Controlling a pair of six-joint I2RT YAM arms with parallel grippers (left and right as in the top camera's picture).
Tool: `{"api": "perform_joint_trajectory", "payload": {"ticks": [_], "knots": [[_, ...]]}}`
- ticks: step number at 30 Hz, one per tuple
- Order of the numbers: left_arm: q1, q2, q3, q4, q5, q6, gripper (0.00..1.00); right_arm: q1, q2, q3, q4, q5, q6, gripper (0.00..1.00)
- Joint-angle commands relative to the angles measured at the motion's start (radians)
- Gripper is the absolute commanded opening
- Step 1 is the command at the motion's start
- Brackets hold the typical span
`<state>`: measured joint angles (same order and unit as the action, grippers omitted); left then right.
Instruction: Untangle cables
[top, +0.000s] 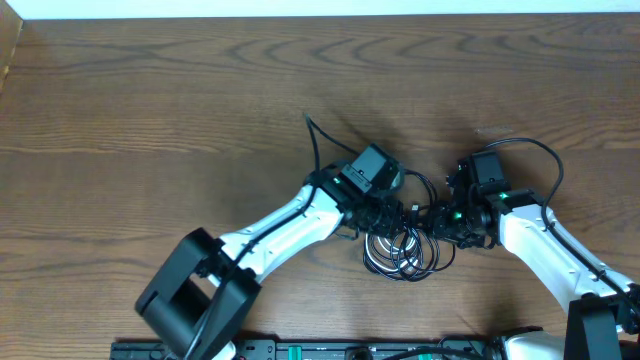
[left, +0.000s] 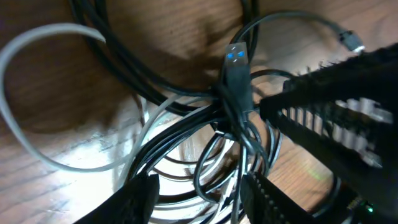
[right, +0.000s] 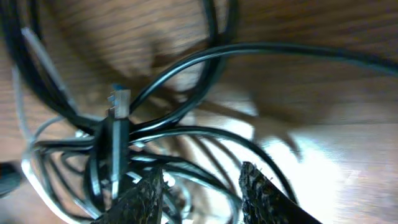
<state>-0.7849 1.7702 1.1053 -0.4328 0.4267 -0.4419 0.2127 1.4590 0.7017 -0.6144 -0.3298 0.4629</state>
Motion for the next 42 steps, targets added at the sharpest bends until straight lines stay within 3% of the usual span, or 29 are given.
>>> {"api": "perform_joint_trajectory", "payload": {"ticks": [1,8,14,24,29,35,42], "knots": [[-0.023,0.019,0.005,-0.007,-0.017,-0.031,0.48,-0.006,0.003,0.002,0.001,-0.103,-0.015,0.37],[-0.041,0.019,0.005,-0.029,-0.017,-0.031,0.47,-0.056,0.004,0.002,0.022,-0.255,-0.215,0.46],[-0.041,0.020,0.005,-0.006,-0.021,-0.039,0.41,-0.171,0.004,0.002,0.017,-0.302,-0.217,0.46],[-0.042,0.020,0.005,0.010,-0.081,-0.227,0.40,-0.271,0.004,0.002,-0.018,-0.225,-0.217,0.45],[-0.045,0.023,0.005,0.071,-0.109,-0.253,0.41,-0.271,0.004,-0.003,-0.081,-0.144,-0.166,0.25],[-0.046,0.023,0.005,0.075,-0.151,-0.289,0.40,-0.263,0.004,-0.085,-0.060,-0.109,-0.084,0.13],[-0.046,0.023,0.005,0.035,-0.152,-0.241,0.40,-0.223,0.004,-0.218,0.057,-0.260,-0.013,0.08]]}}
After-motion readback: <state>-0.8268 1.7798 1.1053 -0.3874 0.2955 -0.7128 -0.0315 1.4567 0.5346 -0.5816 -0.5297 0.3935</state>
